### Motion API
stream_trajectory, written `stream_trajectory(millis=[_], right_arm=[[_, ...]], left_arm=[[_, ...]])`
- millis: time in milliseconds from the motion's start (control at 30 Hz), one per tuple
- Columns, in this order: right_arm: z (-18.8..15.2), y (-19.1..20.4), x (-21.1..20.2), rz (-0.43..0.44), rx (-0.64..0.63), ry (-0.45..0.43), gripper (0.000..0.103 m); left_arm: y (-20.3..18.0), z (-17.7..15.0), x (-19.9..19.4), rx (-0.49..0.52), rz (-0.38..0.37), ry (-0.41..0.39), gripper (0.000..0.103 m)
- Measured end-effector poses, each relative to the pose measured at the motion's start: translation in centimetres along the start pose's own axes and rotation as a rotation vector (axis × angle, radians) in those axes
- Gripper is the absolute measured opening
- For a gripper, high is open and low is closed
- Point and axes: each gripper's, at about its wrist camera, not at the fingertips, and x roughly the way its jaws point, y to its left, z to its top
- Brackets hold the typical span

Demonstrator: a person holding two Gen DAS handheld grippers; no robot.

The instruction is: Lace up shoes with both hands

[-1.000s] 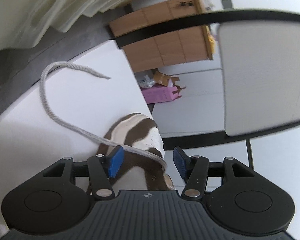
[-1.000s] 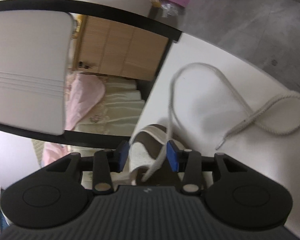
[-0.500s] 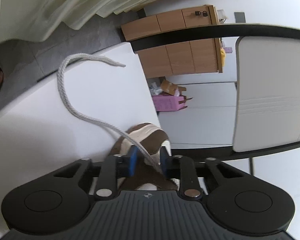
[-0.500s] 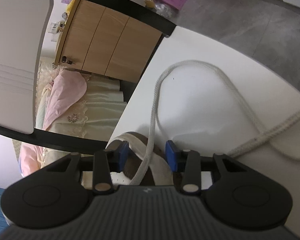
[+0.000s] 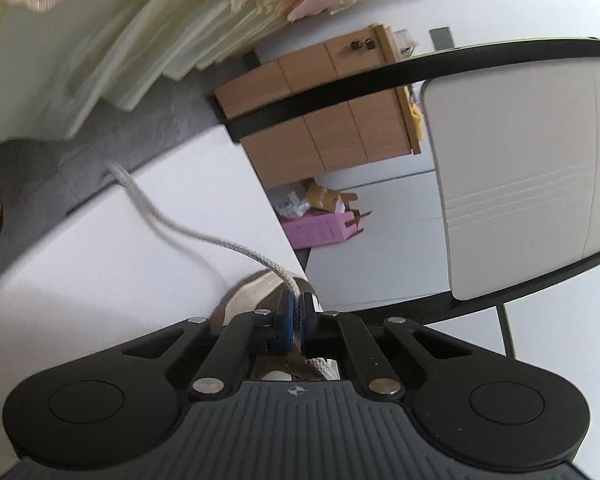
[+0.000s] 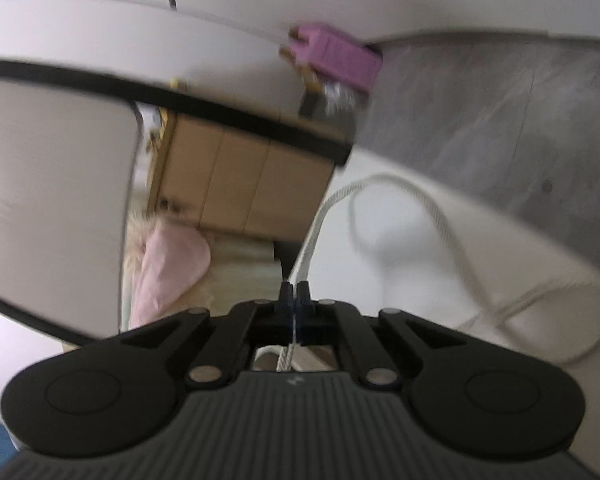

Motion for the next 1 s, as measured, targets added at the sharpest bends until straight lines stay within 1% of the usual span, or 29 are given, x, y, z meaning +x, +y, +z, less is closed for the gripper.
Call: stream_trajectory(millis=[167,300,367,467,567,633,700,767,867,933,1000], right_arm=[[0.5,-0.4,-1.7,0.007,0.018,-0.035,0.001],[1.2,-0.4,-2.4,-0.002,0.025,-0.054,0.001],[1.5,-0.5,-3.0,-0.018,0.019,-0.085,0.001],[2.8,-2.0,-4.2,-0.017,0.1,-0.14,0.001],[3.7,-2.2,-4.4,-0.032,0.072,-0.131,0.001],[3.7,-2.1,-4.0,0.0,0.058,-0.081,0.001],[3.3,-1.9,-3.2,0.04,0.061,-0.011,0.001],[2.6,-1.6,-2.5,0.062,0.069,0.074,0.005],[1.2,-1.1,-1.1,0.04,0.064,0.177,0.005],[0.1,-0.7,-0.6,0.036,0.051,0.215,0.005],[-0.6,-0.3,0.0,0.036,0.05,0.235,0.006]], left_arm=[[-0.7,-0.4,-0.5,0.059,0.037,-0.018,0.003],[-1.6,-0.2,-1.6,0.102,0.034,-0.049,0.002],[-2.3,-0.1,-2.3,0.134,0.045,-0.073,0.002],[-3.2,0.2,-3.4,0.184,0.079,-0.11,0.002],[-3.8,0.4,-4.0,0.232,0.094,-0.123,0.002],[-3.8,0.4,-3.8,0.225,0.091,-0.109,0.002],[-3.8,0.2,-3.7,0.23,0.104,-0.11,0.002],[-3.8,-0.1,-3.5,0.239,0.11,-0.109,0.002],[-3.8,-0.2,-2.9,0.249,0.102,-0.094,0.002],[-3.6,-0.2,-2.3,0.259,0.117,-0.081,0.002],[-3.4,-0.3,-1.9,0.267,0.131,-0.07,0.002]])
